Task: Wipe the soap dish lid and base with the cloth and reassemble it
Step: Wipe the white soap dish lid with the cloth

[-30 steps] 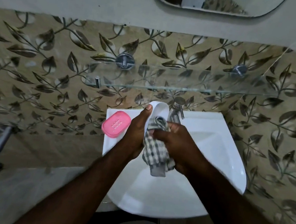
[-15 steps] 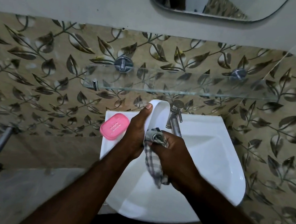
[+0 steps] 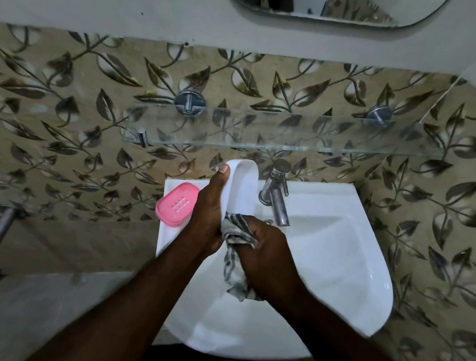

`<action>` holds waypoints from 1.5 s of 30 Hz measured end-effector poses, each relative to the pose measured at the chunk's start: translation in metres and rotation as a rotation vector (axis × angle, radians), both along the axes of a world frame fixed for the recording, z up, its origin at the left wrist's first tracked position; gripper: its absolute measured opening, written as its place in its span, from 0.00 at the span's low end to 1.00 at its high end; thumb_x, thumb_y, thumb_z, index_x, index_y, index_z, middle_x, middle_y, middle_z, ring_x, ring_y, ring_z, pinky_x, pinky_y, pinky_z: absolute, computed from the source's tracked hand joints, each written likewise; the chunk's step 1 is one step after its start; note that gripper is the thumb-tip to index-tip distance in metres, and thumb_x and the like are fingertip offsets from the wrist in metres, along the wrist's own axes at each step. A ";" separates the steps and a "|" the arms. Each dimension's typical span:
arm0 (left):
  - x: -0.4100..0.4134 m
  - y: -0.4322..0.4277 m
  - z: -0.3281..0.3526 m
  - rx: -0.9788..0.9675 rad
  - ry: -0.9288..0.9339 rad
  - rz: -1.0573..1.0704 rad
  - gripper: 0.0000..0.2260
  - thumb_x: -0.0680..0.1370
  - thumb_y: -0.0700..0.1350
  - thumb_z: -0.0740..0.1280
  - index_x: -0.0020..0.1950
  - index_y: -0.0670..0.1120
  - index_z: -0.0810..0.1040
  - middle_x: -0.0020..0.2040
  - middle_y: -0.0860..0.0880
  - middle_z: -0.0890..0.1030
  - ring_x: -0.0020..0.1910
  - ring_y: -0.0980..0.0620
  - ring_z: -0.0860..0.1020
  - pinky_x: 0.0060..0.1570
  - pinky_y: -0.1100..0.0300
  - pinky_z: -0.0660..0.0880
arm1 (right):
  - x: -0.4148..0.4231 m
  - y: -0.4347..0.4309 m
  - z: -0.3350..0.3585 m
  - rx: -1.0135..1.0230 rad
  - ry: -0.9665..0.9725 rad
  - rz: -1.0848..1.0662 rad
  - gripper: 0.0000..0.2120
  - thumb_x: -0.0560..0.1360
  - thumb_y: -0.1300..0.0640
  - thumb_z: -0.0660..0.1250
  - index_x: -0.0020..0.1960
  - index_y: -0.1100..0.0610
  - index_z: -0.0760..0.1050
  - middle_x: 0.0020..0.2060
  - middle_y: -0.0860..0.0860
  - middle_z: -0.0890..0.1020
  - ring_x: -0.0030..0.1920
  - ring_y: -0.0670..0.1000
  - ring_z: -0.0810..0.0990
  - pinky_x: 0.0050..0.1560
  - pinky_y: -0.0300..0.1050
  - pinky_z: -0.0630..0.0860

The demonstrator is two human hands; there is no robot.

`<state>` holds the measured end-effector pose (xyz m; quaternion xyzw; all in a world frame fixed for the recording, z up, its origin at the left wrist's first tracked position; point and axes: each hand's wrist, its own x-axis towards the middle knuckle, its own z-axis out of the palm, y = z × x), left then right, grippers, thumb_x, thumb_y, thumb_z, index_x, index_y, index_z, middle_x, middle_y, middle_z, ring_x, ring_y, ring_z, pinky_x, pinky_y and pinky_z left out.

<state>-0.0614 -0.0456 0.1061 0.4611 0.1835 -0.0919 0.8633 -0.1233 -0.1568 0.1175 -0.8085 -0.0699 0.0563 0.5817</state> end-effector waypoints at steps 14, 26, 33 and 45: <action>0.012 0.004 -0.006 0.020 -0.009 -0.045 0.26 0.73 0.64 0.66 0.62 0.47 0.78 0.55 0.41 0.83 0.52 0.43 0.81 0.48 0.50 0.79 | 0.013 -0.015 -0.016 -0.391 -0.399 0.126 0.17 0.69 0.61 0.57 0.52 0.51 0.80 0.47 0.49 0.85 0.43 0.51 0.77 0.45 0.41 0.73; 0.012 0.004 -0.007 0.084 -0.027 -0.065 0.25 0.74 0.64 0.65 0.62 0.48 0.78 0.57 0.40 0.81 0.52 0.43 0.81 0.49 0.49 0.79 | 0.019 -0.023 -0.029 -0.538 -0.547 0.123 0.23 0.67 0.64 0.60 0.58 0.47 0.78 0.50 0.42 0.82 0.44 0.51 0.77 0.43 0.44 0.75; 0.015 -0.002 -0.006 0.121 -0.026 -0.003 0.26 0.71 0.65 0.67 0.61 0.49 0.79 0.59 0.40 0.81 0.58 0.41 0.80 0.58 0.44 0.76 | 0.017 -0.001 -0.013 0.072 0.044 -0.046 0.11 0.75 0.67 0.62 0.38 0.56 0.77 0.29 0.48 0.80 0.29 0.44 0.78 0.34 0.46 0.76; 0.018 -0.003 0.000 0.173 -0.094 0.075 0.29 0.63 0.68 0.70 0.56 0.51 0.82 0.56 0.43 0.82 0.57 0.42 0.80 0.61 0.40 0.73 | 0.021 -0.003 -0.018 -0.002 -0.151 0.018 0.13 0.72 0.66 0.60 0.42 0.51 0.79 0.35 0.47 0.83 0.37 0.47 0.81 0.38 0.42 0.78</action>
